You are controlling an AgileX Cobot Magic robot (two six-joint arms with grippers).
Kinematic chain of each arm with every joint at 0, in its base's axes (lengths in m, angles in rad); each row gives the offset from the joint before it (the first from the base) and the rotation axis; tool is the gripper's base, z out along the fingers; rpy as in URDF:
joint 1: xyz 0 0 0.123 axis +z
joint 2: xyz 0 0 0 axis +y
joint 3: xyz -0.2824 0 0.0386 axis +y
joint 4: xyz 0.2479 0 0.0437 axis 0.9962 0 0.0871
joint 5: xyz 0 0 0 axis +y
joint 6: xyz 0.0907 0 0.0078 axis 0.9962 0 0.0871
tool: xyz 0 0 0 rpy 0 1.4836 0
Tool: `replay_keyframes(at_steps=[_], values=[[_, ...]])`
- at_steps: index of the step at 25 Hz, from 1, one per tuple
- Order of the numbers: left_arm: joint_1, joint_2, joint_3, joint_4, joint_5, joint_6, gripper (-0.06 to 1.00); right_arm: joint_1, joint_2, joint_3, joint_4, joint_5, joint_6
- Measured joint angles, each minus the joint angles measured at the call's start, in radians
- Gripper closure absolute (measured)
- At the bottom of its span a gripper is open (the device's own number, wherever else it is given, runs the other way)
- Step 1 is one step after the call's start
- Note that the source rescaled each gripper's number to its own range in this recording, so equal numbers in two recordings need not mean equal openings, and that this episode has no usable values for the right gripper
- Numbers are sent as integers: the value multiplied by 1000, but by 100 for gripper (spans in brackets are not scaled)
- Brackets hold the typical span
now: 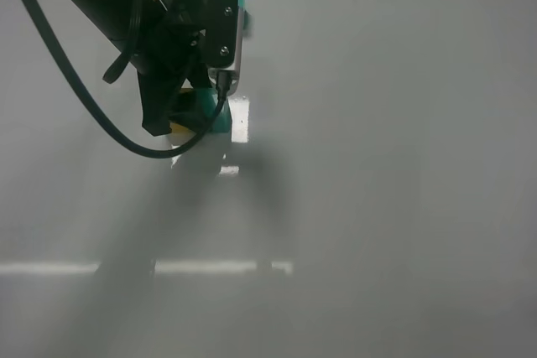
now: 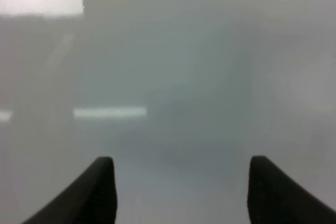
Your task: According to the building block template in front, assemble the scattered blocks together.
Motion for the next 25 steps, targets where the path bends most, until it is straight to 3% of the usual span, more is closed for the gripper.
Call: replay_keyframes(at_steps=[2, 3, 6, 11, 18, 25], values=[[0, 0, 0, 0, 0, -18, 17, 0, 0, 0, 0, 0, 0], [0, 0, 0, 0, 0, -28, 7, 0, 0, 0, 0, 0, 0], [0, -2, 0, 2, 13, -49, -4, 0, 0, 0, 0, 0, 0], [-28, -57, 0, 22, 35, -54, -5, 0, 0, 0, 0, 0, 0], [-70, -217, 0, 111, 65, -51, 16, 0, 0, 0, 0, 0, 0], [-70, -411, 1, 364, 69, -178, 19, 0, 0, 0, 0, 0, 0]])
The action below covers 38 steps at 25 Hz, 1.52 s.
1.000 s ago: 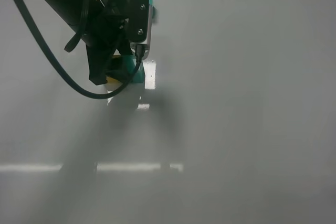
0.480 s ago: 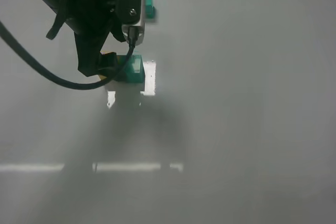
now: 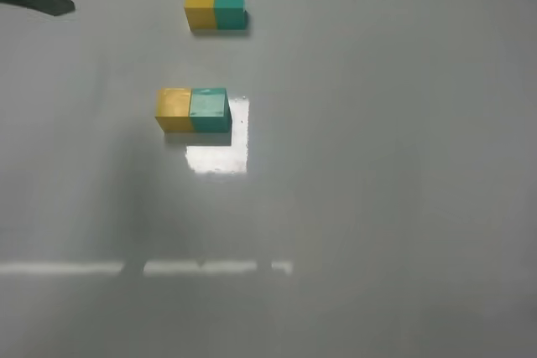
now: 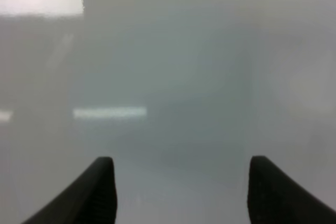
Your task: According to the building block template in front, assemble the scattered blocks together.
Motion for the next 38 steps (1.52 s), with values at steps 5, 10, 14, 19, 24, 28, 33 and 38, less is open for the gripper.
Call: replay_keyframes(at_steps=[5, 10, 14, 19, 24, 28, 33, 38], values=[[0, -165, 53, 211, 0, -186, 19, 0, 0, 0, 0, 0, 0], [130, -351, 241, 227, 2, -255, 19, 0, 0, 0, 0, 0, 0], [407, -506, 426, 81, 5, -261, 20, 0, 0, 0, 0, 0, 0], [762, -753, 696, -189, 8, -287, 20, 0, 0, 0, 0, 0, 0], [916, -1002, 970, -448, 10, -309, 20, 0, 0, 0, 0, 0, 0], [908, -1148, 1110, -580, 13, -321, 20, 0, 0, 0, 0, 0, 0], [860, -1253, 1155, -551, 13, -490, 20, 0, 0, 0, 0, 0, 0], [774, -1262, 1168, -501, 10, -698, 20, 0, 0, 0, 0, 0, 0]])
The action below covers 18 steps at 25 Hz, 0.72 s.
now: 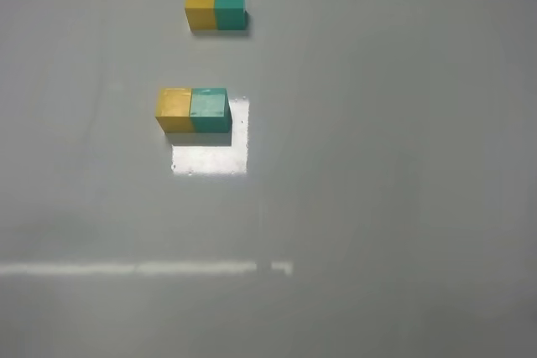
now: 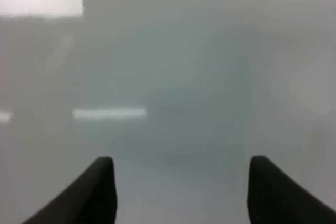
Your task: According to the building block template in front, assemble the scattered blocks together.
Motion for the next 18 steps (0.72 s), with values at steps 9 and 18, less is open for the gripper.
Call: replay_keyframes(at_steps=[9, 18], values=[[-74, -1, 17, 98, -2, -109, 20, 0, 0, 0, 0, 0, 0], [-74, -81, 175, 58, 3, -109, 20, 0, 0, 0, 0, 0, 0]])
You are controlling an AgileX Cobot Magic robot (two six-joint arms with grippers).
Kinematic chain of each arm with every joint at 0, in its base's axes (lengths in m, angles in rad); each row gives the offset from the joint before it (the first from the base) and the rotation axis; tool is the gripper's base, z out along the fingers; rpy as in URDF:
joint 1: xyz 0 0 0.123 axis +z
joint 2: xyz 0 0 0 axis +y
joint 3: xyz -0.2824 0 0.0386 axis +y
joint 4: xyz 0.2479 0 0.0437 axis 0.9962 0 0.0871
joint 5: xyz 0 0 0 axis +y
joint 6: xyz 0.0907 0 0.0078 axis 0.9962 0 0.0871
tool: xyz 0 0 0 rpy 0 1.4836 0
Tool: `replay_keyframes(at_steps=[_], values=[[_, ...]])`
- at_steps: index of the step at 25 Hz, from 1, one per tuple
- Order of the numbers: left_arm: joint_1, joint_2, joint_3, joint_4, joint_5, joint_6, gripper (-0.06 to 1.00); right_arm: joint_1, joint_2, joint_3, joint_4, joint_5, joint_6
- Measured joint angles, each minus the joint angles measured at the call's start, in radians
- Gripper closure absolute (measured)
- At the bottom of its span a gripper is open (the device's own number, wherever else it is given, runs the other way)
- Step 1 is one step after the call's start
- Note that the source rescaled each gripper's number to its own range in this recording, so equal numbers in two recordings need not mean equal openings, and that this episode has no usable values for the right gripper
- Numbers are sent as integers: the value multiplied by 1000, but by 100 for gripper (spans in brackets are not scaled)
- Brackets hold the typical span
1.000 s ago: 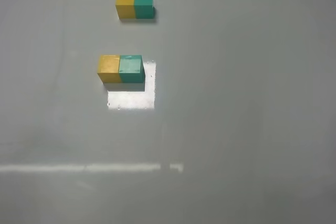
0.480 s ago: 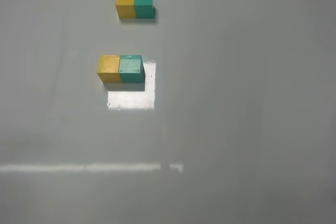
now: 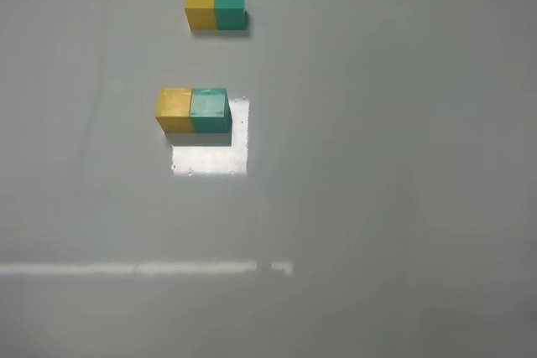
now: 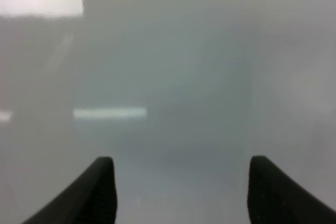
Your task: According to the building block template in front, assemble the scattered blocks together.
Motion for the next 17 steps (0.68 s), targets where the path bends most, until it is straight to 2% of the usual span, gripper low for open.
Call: replay_keyframes(at_steps=[6, 10, 14, 17], values=[[0, 0, 5, 53, -29, -27, 20, 0, 0, 0, 0, 0, 0], [0, 0, 11, 60, -43, -58, 20, 0, 0, 0, 0, 0, 0], [0, 0, 17, 69, -94, -140, 20, 0, 0, 0, 0, 0, 0], [0, 0, 18, 138, -102, -238, 20, 0, 0, 0, 0, 0, 0]])
